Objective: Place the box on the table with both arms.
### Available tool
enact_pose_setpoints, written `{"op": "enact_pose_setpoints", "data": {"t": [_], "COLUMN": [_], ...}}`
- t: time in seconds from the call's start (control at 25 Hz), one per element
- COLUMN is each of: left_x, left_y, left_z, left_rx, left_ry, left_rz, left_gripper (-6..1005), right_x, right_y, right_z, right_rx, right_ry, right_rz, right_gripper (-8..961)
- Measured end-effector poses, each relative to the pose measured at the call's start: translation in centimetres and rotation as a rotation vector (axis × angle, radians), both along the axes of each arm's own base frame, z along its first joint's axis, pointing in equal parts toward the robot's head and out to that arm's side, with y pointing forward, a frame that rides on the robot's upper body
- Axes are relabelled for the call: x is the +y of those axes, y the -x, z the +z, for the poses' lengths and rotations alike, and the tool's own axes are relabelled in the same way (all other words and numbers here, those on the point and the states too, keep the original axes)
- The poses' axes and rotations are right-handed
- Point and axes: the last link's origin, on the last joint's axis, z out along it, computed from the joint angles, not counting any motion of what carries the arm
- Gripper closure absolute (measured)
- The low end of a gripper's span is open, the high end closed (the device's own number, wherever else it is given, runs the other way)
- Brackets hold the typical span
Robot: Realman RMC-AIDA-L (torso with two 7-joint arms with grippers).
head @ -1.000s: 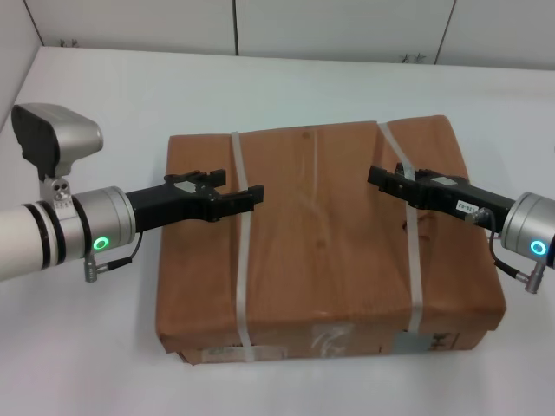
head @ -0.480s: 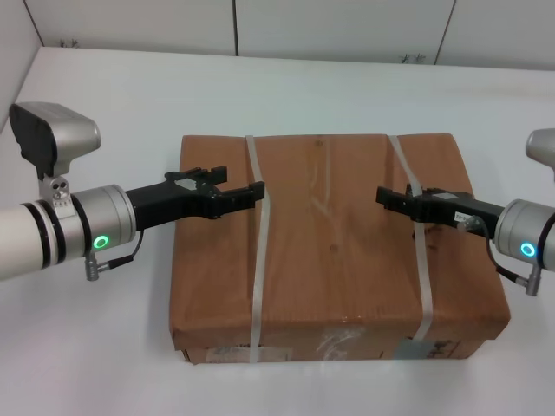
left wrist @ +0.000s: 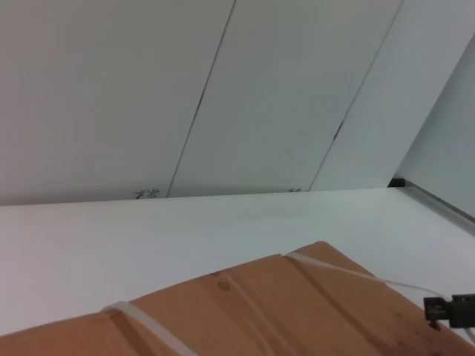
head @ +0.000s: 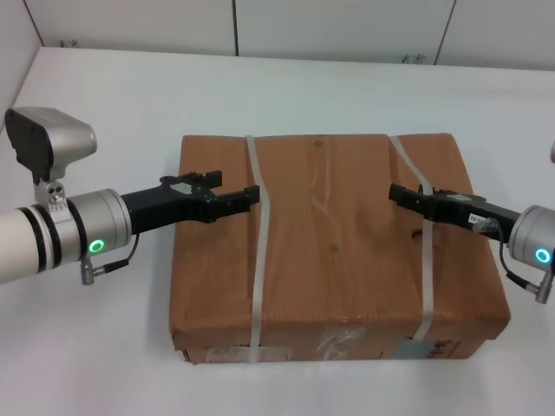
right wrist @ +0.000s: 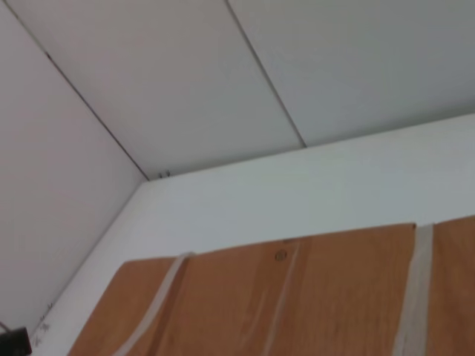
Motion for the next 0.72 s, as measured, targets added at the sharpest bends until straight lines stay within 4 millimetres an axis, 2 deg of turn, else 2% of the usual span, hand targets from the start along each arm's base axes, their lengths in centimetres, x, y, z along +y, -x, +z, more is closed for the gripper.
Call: {"op": "enact_pose_setpoints", "data": {"t": [0.52,0.72], "left_x": [-0.2,-0.3], "left_y": [0.5,0.4], "left_z": [0.3,0.3], "left_rx": [0.006,0.003], "left_ry": [-0.002,0.004], "left_rz": [0.006,-0.002], "left_gripper": [147,147], "right_x": [-0.6,-1.0], "right_y": [-0.6,-0.5], "right_z": [0.6,1.7], "right_rx": [0.025,0.053], "right_ry": [-0.021,-0.040], "right_rz": [-0.013,0.048], "right_gripper": [210,201]}}
